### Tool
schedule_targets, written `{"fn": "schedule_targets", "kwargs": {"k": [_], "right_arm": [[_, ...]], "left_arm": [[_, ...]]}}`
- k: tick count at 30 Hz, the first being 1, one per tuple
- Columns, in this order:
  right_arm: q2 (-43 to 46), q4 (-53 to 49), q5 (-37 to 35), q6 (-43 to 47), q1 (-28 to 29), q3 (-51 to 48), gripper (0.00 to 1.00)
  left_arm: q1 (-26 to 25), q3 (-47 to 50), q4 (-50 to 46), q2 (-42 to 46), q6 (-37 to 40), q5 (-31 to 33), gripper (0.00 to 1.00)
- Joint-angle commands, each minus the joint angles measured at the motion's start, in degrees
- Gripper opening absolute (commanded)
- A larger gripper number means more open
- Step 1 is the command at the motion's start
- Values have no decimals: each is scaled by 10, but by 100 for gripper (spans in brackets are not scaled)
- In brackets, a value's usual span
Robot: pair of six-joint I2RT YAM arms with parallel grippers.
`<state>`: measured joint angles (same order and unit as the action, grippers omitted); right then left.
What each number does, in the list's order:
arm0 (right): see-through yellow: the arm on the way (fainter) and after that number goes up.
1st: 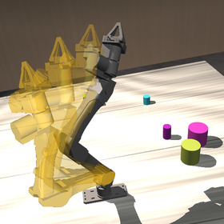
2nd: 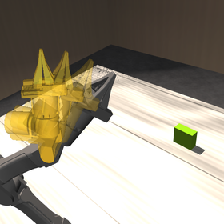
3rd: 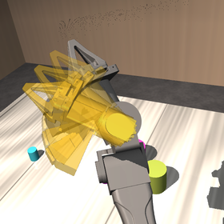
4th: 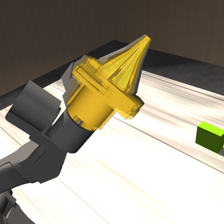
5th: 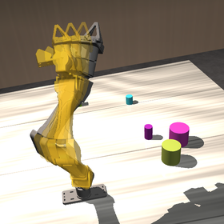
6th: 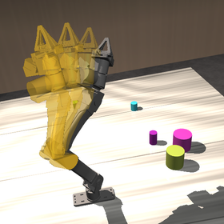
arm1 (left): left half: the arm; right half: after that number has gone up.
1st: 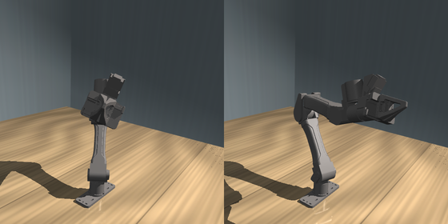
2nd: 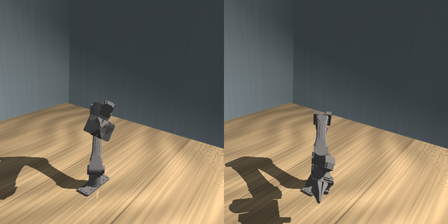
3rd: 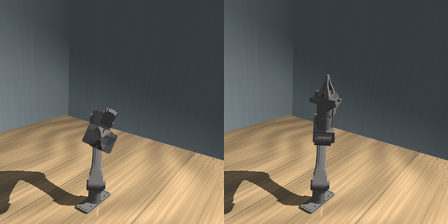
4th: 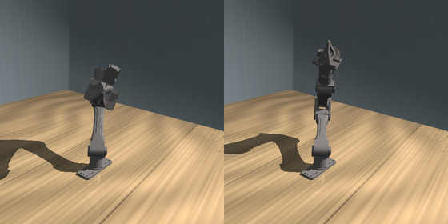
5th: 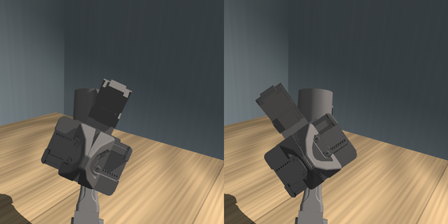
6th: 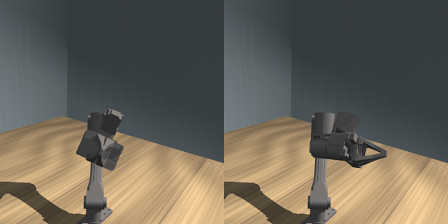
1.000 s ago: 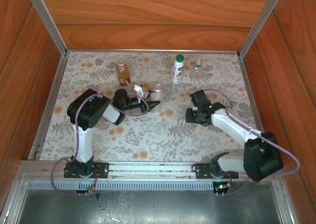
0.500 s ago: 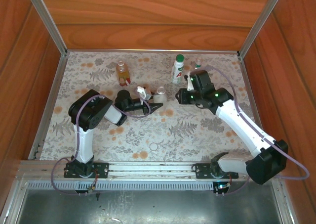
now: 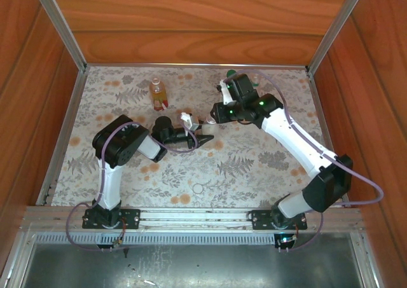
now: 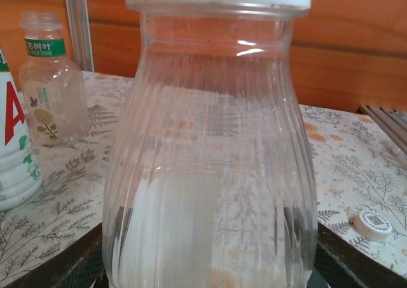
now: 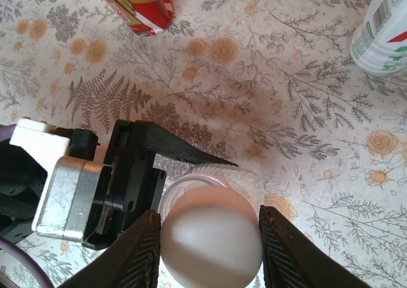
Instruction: Screw on the bottle caps
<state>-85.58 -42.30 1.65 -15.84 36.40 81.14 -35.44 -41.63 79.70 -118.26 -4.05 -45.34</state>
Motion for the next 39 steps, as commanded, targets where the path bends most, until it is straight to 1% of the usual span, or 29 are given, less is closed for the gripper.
{"fn": "schedule_targets", "kwargs": {"k": [1,14,20,25,29,33,36,39], "right_arm": [[-16,-22,20,17,5,16,41],[-49,-55,33,44,15,46,41],[-50,-63,16,54,24,45,41],[-36,-39,-4,73,33,21,40],[-42,-47,-19,88,41,19,40],[-45,-42,-15,75,41,10,41],[-40,-30,2,59,41,0,41],[-37,-36,-11,38,41,-2,41]], "left_arm": [[-4,-7,15,-13,8,-16,62],[-6,-8,15,-15,19,-13,62],[-6,-8,15,-15,17,-13,62],[-7,-13,15,-18,7,-13,62],[-6,-15,15,-20,1,-15,62],[-6,-15,15,-19,1,-15,62],[-6,-15,15,-21,1,-14,62],[-6,-15,15,-21,0,-15,62]]}}
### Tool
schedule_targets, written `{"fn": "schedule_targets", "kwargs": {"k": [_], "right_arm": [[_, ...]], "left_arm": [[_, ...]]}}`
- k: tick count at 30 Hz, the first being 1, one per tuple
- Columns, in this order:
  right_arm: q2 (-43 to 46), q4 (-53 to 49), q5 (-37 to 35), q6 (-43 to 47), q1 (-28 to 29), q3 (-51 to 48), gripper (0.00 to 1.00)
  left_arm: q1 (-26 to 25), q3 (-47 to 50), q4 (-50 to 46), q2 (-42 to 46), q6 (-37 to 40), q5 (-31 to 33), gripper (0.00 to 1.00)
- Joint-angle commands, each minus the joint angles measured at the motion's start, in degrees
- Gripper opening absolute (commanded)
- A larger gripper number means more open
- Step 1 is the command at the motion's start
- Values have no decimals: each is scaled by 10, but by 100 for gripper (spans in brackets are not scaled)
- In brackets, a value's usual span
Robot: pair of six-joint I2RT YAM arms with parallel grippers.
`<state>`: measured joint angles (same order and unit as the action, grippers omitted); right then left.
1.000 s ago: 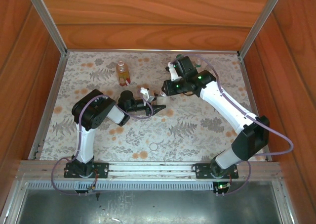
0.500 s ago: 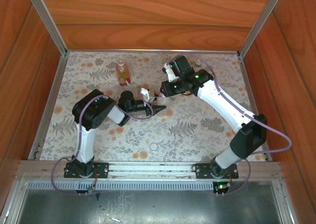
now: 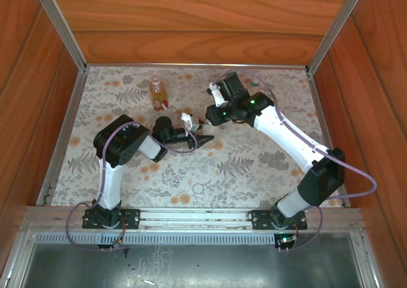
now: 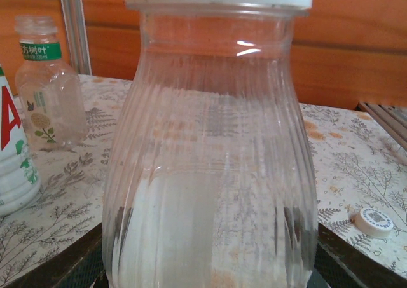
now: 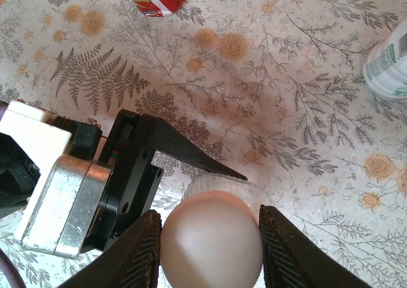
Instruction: Screw on the bottle caps
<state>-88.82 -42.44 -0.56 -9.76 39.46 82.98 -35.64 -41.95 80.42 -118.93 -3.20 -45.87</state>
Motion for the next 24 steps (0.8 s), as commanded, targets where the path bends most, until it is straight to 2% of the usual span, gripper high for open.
{"fn": "schedule_targets", "kwargs": {"k": [1,7,17,24], "right_arm": [[-4,-38,5,-31,10,-19,42],[14,-36,-22,-59,8,-26,42],[25,0,0,-46,8,-49,44],[5,-22,-10,-50,7,-19,40]], "left_arm": [[-3,-12,8,-14,-9,-10,62],[-3,-10,8,-14,-9,-9,62],[-4,-12,8,-14,-12,-8,62],[-4,-12,8,-15,-8,-13,62]]}}
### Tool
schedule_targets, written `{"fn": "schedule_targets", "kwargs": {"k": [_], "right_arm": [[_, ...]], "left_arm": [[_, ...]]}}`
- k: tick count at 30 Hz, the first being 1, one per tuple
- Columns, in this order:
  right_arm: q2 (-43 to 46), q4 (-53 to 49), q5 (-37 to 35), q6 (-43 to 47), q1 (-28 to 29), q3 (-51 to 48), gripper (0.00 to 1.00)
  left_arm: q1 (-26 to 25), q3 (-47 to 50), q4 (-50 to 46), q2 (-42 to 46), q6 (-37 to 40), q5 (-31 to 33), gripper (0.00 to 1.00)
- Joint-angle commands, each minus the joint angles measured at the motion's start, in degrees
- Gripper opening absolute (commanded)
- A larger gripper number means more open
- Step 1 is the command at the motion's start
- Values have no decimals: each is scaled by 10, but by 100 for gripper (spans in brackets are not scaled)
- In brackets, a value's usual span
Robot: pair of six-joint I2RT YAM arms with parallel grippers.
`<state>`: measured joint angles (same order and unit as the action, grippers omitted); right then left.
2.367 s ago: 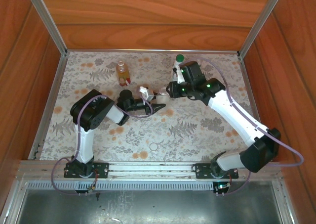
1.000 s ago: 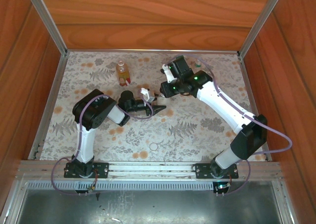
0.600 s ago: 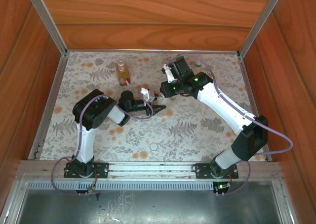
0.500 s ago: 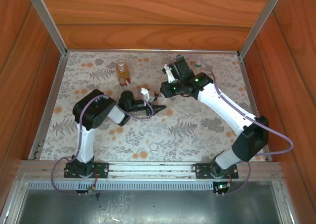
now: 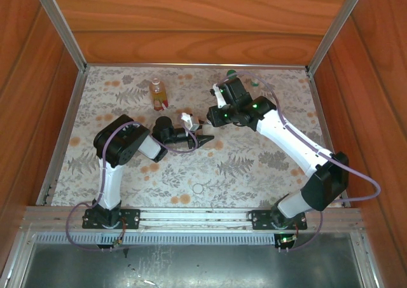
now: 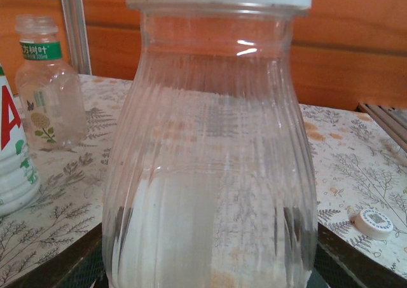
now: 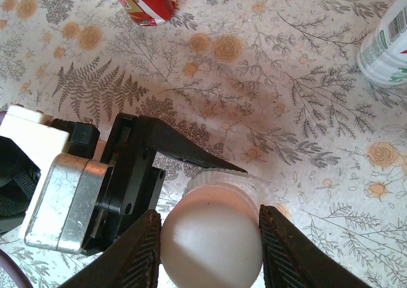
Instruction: Screw on the bottle caps
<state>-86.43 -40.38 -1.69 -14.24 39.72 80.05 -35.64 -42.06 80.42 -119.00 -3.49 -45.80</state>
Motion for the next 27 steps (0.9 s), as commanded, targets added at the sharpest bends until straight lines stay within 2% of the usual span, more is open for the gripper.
{"fn": "schedule_targets", "kwargs": {"k": [1,16,24,27], "right_arm": [[-23,-47,2,-6,4,17,41],[-43,-76,6,-6,1,39,43],[-19,-53,1,-5,1,34,54],[-5,-40,1,-2,1,26,61]], "left_arm": [[-4,-10,8,-15,-3,-14,61],[-4,-9,8,-14,-2,-14,62],[-4,-9,8,-16,-3,-14,62],[-3,-10,8,-15,-3,-15,62]]}}
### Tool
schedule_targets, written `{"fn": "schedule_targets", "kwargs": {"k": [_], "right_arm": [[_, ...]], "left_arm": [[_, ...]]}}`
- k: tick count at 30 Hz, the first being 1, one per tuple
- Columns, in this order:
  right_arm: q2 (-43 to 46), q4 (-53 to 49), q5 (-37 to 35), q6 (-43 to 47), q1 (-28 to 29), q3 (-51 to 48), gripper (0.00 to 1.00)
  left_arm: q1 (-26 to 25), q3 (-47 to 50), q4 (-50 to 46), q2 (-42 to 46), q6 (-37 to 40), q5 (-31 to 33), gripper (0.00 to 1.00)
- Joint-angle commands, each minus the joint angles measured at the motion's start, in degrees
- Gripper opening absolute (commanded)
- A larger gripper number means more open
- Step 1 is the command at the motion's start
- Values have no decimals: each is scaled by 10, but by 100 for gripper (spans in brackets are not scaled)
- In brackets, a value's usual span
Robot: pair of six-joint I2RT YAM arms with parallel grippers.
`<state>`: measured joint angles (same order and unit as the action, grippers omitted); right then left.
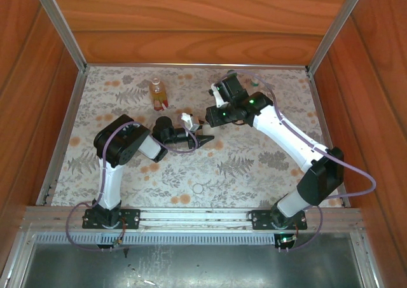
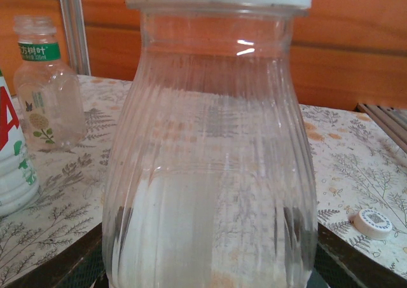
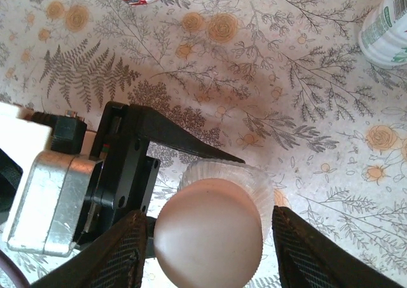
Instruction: Screw on the bottle caps
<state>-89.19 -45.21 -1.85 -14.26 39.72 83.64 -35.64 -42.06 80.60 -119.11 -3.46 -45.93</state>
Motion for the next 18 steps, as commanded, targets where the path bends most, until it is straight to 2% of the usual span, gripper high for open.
{"fn": "schedule_targets", "kwargs": {"k": [1,7,12,18], "right_arm": [[29,14,0,-1,1,-13,62],[66,58,-23,-11,-2,-46,63],[38,16,-27,-8,-11,-31,52],[21,11,-13,-2,-16,-33,41]], "left_arm": [[-4,-10,6,-15,-3,-13,62],[-4,-9,6,-18,0,-15,61],[-4,-8,6,-14,1,-16,62],[-4,-7,6,-11,1,-19,62]]}}
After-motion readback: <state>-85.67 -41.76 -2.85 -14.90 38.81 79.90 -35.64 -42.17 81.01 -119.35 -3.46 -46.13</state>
